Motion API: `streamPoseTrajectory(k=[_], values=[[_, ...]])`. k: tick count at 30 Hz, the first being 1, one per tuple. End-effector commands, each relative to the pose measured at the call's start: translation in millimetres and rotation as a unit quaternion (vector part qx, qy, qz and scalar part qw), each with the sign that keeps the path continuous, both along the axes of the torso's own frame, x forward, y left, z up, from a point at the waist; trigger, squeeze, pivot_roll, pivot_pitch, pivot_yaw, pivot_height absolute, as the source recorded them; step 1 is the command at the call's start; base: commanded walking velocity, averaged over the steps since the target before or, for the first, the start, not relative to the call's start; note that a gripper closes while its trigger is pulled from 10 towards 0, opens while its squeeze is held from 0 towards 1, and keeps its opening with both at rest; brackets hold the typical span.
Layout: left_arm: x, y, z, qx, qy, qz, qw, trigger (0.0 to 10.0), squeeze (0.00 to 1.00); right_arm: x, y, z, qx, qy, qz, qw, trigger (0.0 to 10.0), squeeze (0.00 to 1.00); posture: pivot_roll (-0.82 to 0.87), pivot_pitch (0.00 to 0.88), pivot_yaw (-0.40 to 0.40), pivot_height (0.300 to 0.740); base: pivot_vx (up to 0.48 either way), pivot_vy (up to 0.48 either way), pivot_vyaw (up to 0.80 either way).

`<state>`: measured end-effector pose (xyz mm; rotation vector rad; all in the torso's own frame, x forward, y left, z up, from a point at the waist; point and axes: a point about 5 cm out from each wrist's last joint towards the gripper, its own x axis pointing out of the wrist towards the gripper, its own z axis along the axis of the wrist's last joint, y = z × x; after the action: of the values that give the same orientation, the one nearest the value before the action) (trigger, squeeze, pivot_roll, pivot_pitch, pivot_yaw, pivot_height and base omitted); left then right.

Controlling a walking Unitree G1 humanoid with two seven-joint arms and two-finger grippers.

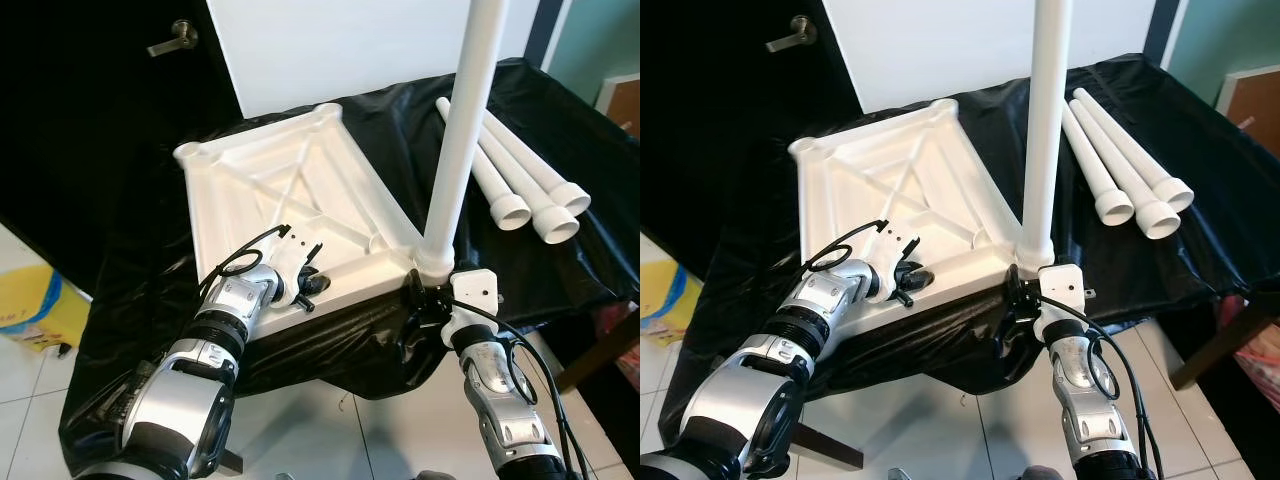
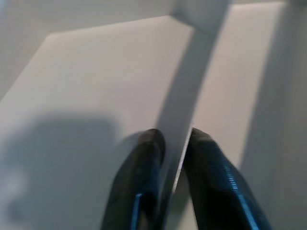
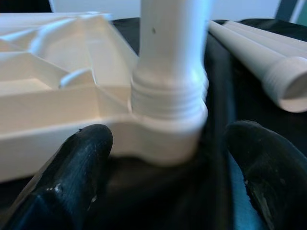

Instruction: Building children table

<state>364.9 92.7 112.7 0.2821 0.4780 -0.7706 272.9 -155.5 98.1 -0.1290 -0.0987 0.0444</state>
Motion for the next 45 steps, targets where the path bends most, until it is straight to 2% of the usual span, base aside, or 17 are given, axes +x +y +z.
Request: streamPoseTrajectory(k=[1, 8, 9, 10, 16, 17, 18, 24, 25, 26, 27, 30, 38, 39, 42, 44, 45], values=[[12.9, 29.2, 2.6, 0.052, -0.065, 0.180, 0.980, 0.0, 0.00, -0.4, 2.1, -2.1, -0.002, 0.008, 0.003, 1.000, 10.0, 0.00, -0.27, 0.026, 0.126, 0.740, 0.000, 0.000, 0.00], [14.1, 29.3, 4.0, 0.038, -0.077, 0.201, 0.976, 0.0, 0.00, 1.7, 3.7, -0.9, -0.003, 0.007, 0.008, 1.000, 10.0, 0.00, -0.27, 0.018, 0.116, 0.740, 0.000, 0.000, 0.00], [14.4, 25.8, 5.1, 0.034, -0.084, 0.200, 0.975, 8.9, 0.00, 2.1, 3.5, -0.9, -0.004, 0.007, 0.008, 1.000, 10.0, 0.00, -0.26, 0.016, 0.113, 0.740, 0.000, 0.000, 0.00], [14.4, 20.3, 5.9, 0.028, -0.088, 0.196, 0.976, 10.0, 0.00, 2.6, 3.5, -0.9, -0.004, 0.007, 0.009, 1.000, 10.0, 0.00, -0.26, 0.013, 0.110, 0.740, 0.000, 0.000, 0.00], [13.0, 0.5, 13.2, -0.013, -0.109, 0.156, 0.982, 10.0, 0.00, 3.7, 3.5, -0.6, -0.005, 0.008, 0.010, 1.000, 10.0, 0.00, -0.26, 0.010, 0.106, 0.740, 0.000, 0.000, 0.00], [11.3, -11.3, 20.0, -0.051, -0.123, 0.130, 0.983, 10.0, 0.73, 4.7, 3.7, 0.1, -0.006, 0.007, 0.011, 1.000, 10.0, 0.00, -0.26, 0.010, 0.106, 0.740, 0.000, 0.000, 0.00], [9.8, -16.3, 23.3, -0.076, -0.126, 0.115, 0.982, 10.0, 1.00, 5.3, 3.7, 0.5, -0.006, 0.007, 0.011, 1.000, 10.0, 0.00, -0.26, 0.011, 0.104, 0.740, 0.000, 0.000, 0.00], [7.9, -22.8, 29.2, -0.099, -0.137, 0.092, 0.981, 10.0, 1.00, 6.3, 3.8, 0.8, -0.005, 0.007, 0.010, 1.000, 10.0, 0.00, -0.26, 0.012, 0.103, 0.740, 0.000, 0.000, 0.00], [6.9, -25.9, 34.2, -0.106, -0.150, 0.077, 0.980, 10.0, 0.09, 6.7, 4.0, 1.0, -0.004, 0.007, 0.010, 1.000, 10.0, 0.00, -0.25, 0.017, 0.100, 0.740, 0.000, 0.000, 0.00], [6.9, -25.9, 34.2, -0.106, -0.150, 0.077, 0.980, 10.0, 0.09, 6.7, 4.0, 1.0, -0.004, 0.007, 0.010, 1.000, 10.0, 0.00, -0.25, 0.017, 0.100, 0.740, 0.000, 0.000, 0.00], [6.0, -27.0, 39.6, -0.115, -0.161, 0.068, 0.978, 10.0, 0.00, 7.3, 4.1, 1.0, -0.003, 0.007, 0.009, 1.000, 10.0, 0.00, -0.25, 0.019, 0.101, 0.740, 0.000, 0.000, 0.00], [5.1, -27.0, 44.4, -0.119, -0.173, 0.061, 0.976, 10.0, 0.00, 7.7, 4.3, 1.1, -0.003, 0.007, 0.008, 1.000, 10.0, 0.00, -0.25, 0.022, 0.101, 0.740, 0.000, 0.000, 0.00], [-1.2, 4.1, 56.6, -0.156, -0.200, 0.099, 0.962, 10.0, 0.00, 10.4, 3.0, 2.6, 0.003, 0.004, -0.007, 1.000, 10.0, 0.00, -0.23, 0.034, 0.104, 0.740, 0.000, 0.000, 0.00], [-2.4, 13.9, 56.8, -0.159, -0.206, 0.121, 0.958, 10.0, 0.00, 10.8, 3.3, 2.9, 0.005, 0.003, -0.009, 1.000, 10.0, 0.00, -0.22, 0.039, 0.104, 0.740, 0.000, 0.000, 0.00], [-5.0, 34.0, 57.3, -0.137, -0.230, 0.170, 0.949, 10.0, 0.00, 12.4, 6.3, 3.5, 0.009, 0.002, -0.010, 1.000, 10.0, 0.00, -0.21, 0.042, 0.104, 0.740, 0.000, 0.000, 0.00], [-5.0, 34.0, 57.3, -0.137, -0.230, 0.170, 0.949, 10.0, 0.00, 12.4, 6.3, 3.5, 0.009, 0.002, -0.010, 1.000, 10.0, 0.00, -0.21, 0.042, 0.104, 0.740, 0.000, 0.000, 0.00], [-5.9, 42.6, 57.7, -0.122, -0.240, 0.190, 0.944, 10.0, 0.00, 13.2, 7.8, 3.7, 0.010, 0.002, -0.009, 1.000, 10.0, 0.00, -0.20, 0.043, 0.102, 0.740, 0.000, 0.000, 0.00]])
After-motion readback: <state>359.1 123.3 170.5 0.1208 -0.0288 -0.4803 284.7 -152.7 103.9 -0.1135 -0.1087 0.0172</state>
